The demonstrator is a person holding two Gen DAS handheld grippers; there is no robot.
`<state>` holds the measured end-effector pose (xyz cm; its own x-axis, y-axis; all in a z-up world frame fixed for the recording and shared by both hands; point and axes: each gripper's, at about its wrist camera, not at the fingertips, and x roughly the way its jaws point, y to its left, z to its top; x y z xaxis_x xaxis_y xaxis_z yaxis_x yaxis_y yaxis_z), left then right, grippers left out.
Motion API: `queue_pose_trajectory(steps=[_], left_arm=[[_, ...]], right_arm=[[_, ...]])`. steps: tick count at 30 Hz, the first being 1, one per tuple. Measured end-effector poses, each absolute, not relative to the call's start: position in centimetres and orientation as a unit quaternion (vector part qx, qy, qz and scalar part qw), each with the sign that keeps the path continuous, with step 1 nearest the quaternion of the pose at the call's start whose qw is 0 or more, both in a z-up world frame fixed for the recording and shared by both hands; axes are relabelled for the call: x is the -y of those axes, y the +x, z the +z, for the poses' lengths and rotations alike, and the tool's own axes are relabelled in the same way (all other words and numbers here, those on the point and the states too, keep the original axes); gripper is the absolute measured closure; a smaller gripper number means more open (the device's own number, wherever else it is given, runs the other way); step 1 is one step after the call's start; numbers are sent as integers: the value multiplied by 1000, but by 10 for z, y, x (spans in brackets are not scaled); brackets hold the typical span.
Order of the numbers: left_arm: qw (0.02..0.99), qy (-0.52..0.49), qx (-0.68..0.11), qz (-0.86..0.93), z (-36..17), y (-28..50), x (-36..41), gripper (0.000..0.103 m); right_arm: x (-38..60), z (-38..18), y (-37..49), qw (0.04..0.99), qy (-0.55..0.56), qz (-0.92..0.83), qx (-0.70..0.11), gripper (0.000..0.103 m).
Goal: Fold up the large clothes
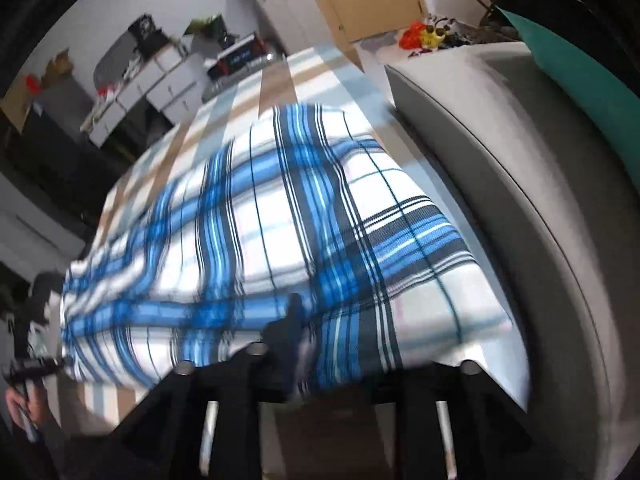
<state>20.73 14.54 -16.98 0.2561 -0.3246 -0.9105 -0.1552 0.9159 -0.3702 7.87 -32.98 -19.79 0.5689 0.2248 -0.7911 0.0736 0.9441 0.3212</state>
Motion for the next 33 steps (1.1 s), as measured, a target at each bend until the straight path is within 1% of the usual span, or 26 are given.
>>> queue_pose_trajectory(steps=[1,2,3,4,5,6,7,10,12,14,16,17,19,20,21,22,24,27,30,31,33], left_arm=[[777,-193,-597,-59,-160,202,-149,90],[793,-175,-582,-48,-146,194,-151,87],[810,-153,-565,-35,-131,189,-148,74],[825,-140,-547,-30,-119,182,-146,55],[844,-125,-520,-32,-104,175,-139,44],[855,-116,-503,-43,-95,172,-129,29],[865,-104,-486,-67,-86,170,-114,26],[866,-58,-479,-134,-88,182,-53,26],[863,-25,-484,-142,-105,201,-15,26],[860,-4,-491,-141,-124,213,-1,26],[850,-6,-506,-148,-147,227,9,26],[843,-9,-517,-150,-154,226,0,26],[827,-12,-547,-130,-174,238,3,26],[819,-12,-562,-116,-181,242,-3,26],[815,-22,-567,-114,-187,249,-3,26],[812,-47,-570,-116,-192,255,-9,26],[809,-85,-570,-119,-196,265,-20,25],[810,-68,-568,-131,-192,269,-24,24],[802,-91,-573,-139,-186,269,-35,24],[806,-117,-562,-146,-180,267,-42,24],[817,-152,-533,-160,-169,267,-56,24]], right_arm=[[333,-188,71,878,150,36,-454,64],[337,-178,64,885,143,32,-443,56],[339,-170,58,894,133,20,-428,51],[335,-150,47,915,95,-19,-391,48],[329,-139,39,929,69,-28,-362,40],[320,-128,32,940,55,-6,-337,32],[309,-121,35,943,53,23,-328,30],[255,-113,46,930,54,119,-343,30],[222,-118,55,917,48,168,-358,32],[187,-129,68,904,37,205,-374,34],[167,-145,72,897,22,210,-388,41],[158,-156,77,893,12,204,-400,48],[145,-176,92,884,-13,176,-432,54],[141,-187,99,879,-30,163,-446,60],[139,-194,103,878,-43,152,-452,64],[139,-203,109,877,-52,139,-458,66],[138,-211,113,877,-60,132,-458,67],[129,-206,117,871,-79,127,-467,66],[126,-181,107,882,-57,154,-442,63],[122,-169,105,886,-56,171,-426,61],[107,-157,108,889,-64,192,-411,48]])
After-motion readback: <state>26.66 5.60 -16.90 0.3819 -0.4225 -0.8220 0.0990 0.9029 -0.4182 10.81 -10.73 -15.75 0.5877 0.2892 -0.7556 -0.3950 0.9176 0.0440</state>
